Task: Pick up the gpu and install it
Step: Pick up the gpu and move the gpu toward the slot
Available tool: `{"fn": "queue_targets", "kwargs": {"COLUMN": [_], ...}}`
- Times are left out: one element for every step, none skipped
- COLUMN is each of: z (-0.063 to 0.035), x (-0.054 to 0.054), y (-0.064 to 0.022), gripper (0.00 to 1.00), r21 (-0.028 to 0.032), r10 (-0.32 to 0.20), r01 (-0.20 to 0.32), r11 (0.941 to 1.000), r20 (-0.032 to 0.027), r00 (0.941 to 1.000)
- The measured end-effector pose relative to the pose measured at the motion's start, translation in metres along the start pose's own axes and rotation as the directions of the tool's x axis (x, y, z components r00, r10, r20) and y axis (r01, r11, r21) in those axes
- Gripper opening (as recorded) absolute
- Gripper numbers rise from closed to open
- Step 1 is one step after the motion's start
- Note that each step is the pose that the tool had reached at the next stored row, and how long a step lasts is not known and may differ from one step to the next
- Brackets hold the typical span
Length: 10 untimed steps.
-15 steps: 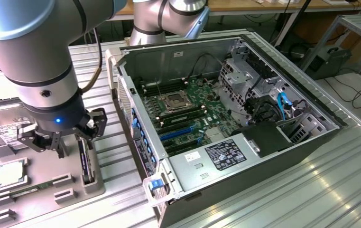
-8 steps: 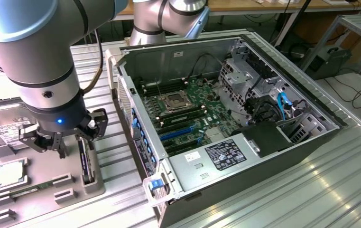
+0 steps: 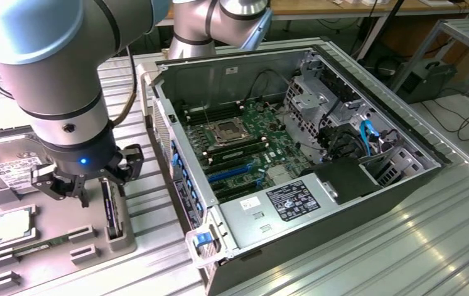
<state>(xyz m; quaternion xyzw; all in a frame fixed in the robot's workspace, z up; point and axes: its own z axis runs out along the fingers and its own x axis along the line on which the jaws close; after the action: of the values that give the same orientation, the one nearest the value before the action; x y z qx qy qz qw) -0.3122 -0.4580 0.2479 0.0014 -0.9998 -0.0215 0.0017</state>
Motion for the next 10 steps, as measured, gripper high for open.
{"fn": "queue_targets", "kwargs": {"z": [0.0014, 0.0027, 0.0039, 0.0051, 0.0062, 0.0072, 0.0082, 0.0090, 0.0097, 0.0103], "x": [-0.0005, -0.0007, -0.0007, -0.0007, -0.0008, -0.0008, -0.0008, -0.0008, -0.0008, -0.0008], "y": [-0.0001, -0.0001, -0.0001, -0.0002, -0.0003, -0.0003, -0.0003, -0.0004, -0.0004, -0.0004], "gripper": [0.60, 0.60, 0.60, 0.60, 0.60, 0.60, 0.60, 0.60, 0.60, 0.60], "r21": [-0.0001, 0.0000, 0.0000, 0.0000, 0.0000, 0.0000, 0.0000, -0.0001, 0.0001, 0.0001], "r10": [0.001, 0.001, 0.001, 0.001, 0.001, 0.001, 0.001, 0.001, 0.001, 0.001], "r01": [-0.001, -0.001, -0.001, -0.001, -0.001, -0.001, -0.001, -0.001, -0.001, -0.001], "r11": [1.0000, 1.0000, 1.0000, 1.0000, 1.0000, 1.0000, 1.0000, 1.0000, 1.0000, 1.0000], "r20": [0.0001, -0.0001, 0.0000, 0.0000, 0.0000, 0.0000, 0.0000, 0.0000, -0.0001, -0.0001], "r00": [1.0000, 1.0000, 1.0000, 1.0000, 1.0000, 1.0000, 1.0000, 1.0000, 1.0000, 1.0000]}}
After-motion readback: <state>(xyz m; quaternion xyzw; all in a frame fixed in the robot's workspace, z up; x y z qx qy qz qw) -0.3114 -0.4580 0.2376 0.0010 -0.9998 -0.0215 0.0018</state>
